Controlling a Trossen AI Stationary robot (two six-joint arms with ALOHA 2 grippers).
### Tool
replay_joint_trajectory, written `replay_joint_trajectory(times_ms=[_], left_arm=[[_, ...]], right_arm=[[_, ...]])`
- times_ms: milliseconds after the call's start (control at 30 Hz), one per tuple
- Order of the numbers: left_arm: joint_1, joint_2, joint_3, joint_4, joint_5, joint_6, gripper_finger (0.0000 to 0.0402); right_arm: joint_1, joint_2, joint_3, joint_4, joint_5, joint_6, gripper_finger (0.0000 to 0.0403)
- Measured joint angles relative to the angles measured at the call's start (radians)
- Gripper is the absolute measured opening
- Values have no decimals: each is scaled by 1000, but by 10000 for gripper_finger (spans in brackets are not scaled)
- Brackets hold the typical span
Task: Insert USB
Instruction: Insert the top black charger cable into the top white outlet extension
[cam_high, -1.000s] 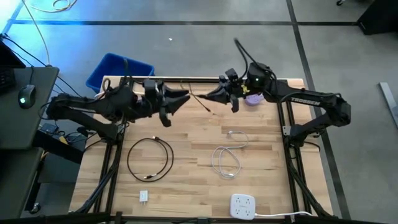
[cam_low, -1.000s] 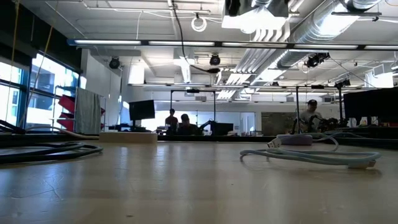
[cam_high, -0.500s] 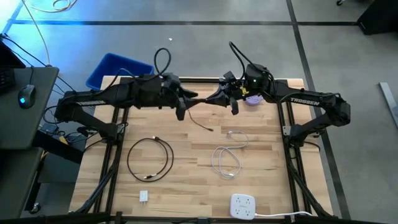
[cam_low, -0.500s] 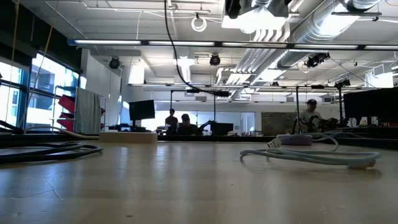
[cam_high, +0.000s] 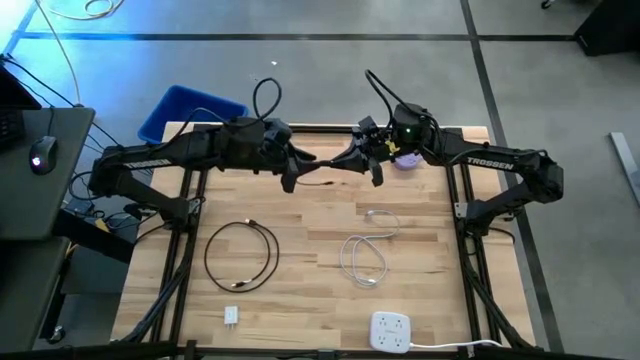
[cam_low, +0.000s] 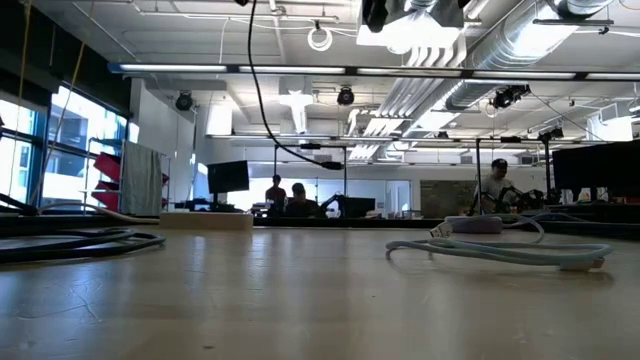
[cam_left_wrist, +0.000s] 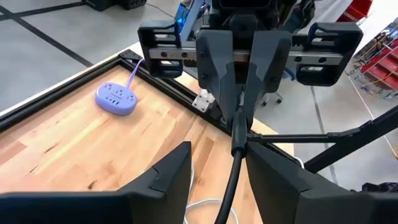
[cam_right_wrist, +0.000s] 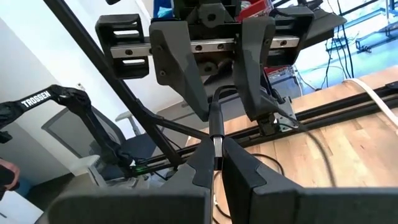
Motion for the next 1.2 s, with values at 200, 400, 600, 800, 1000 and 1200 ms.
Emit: replay_joint_trajectory(times_ms=[200, 400, 600, 800, 1000, 1200], left_arm=[[0, 12, 0, 17, 0, 9, 105], [-1, 28, 0, 22, 9, 11, 56], [-1, 22, 0, 38, 13, -14, 5], [0, 19, 0, 41, 43, -18, 40], [0, 15, 0, 55, 47, -34, 85], [0, 13, 0, 57, 50, -34, 90]], right_arm=[[0, 0, 0, -2, 1, -5, 0], [0, 0, 0, -7, 3, -5, 0], [-1, 0, 0, -6, 5, -6, 0], [0, -1, 0, -17, -6, -6, 0], [0, 0, 0, -18, -5, -6, 0], [0, 0, 0, -18, -1, -8, 0]])
